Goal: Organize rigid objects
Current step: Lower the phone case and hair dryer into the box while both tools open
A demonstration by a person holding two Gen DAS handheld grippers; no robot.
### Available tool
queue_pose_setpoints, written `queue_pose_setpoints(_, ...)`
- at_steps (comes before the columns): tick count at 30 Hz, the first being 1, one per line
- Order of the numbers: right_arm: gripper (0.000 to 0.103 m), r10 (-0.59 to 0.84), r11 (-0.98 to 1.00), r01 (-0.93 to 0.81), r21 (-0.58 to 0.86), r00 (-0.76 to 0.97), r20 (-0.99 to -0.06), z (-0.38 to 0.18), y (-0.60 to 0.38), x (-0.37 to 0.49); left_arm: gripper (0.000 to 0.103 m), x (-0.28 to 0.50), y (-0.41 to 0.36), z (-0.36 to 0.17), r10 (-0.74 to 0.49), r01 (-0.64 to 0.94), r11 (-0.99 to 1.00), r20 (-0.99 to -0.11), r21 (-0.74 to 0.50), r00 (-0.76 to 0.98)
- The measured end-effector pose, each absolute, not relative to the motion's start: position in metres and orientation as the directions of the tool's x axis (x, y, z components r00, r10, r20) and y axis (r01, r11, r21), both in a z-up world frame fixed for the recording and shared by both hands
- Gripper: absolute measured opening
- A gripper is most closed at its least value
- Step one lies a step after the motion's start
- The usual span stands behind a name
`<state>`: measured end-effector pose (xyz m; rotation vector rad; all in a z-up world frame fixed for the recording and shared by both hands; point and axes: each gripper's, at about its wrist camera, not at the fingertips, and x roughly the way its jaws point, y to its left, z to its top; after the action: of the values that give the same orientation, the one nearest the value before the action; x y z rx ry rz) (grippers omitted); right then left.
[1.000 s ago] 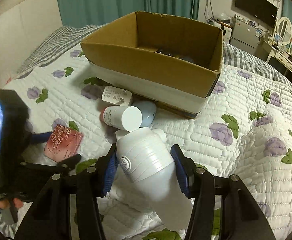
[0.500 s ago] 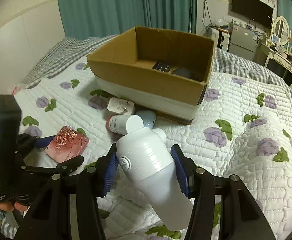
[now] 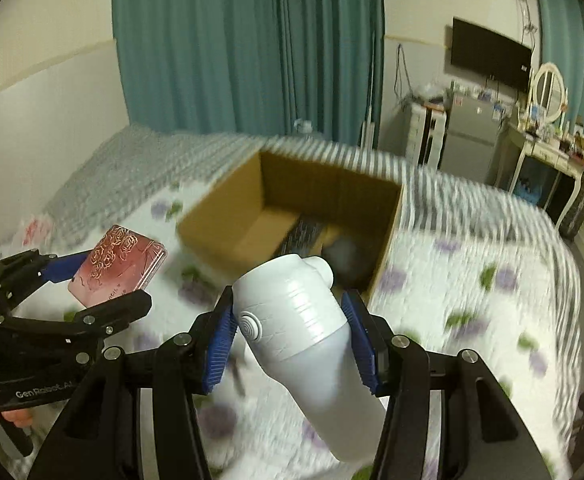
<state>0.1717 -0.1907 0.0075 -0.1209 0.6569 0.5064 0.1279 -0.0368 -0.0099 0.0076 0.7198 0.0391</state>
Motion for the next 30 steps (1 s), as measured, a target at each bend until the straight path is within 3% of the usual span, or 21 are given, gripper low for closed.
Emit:
queue_pose_setpoints(6, 0.052, 0.417, 0.880, -0.471, 0.065, 0.699, -0.580, 0.029, -0.179, 0.225, 0.071, 0.201, -0.036, 0.007, 0.002, 0.008, 1.000, -0.645, 0.013, 0.764)
queue_pose_setpoints(13, 0.052, 0.411, 0.890, -0.444, 0.101, 0.689, -0.597, 0.001, -0.172, 0.277, 0.071, 0.264, -0.037, -0.030, -0.006, 0.042, 0.998, -0.678, 0.037, 0.735)
queue_pose_setpoints(19, 0.052, 0.399, 0.894, -0.432, 0.118, 0.646, -0.651, -0.033, -0.169, 0.300, 0.073, 0.278, -0.032, -0.052, 0.014, 0.036, 0.998, -0.681, 0.060, 0.732)
queue_pose_setpoints(30, 0.052, 0.376, 0.905, -0.411, 0.111, 0.647, -0.664, -0.037, -0.173, 0.294, 0.073, 0.252, -0.019, -0.035, 0.057, -0.010, 0.997, -0.650, 0.076, 0.758)
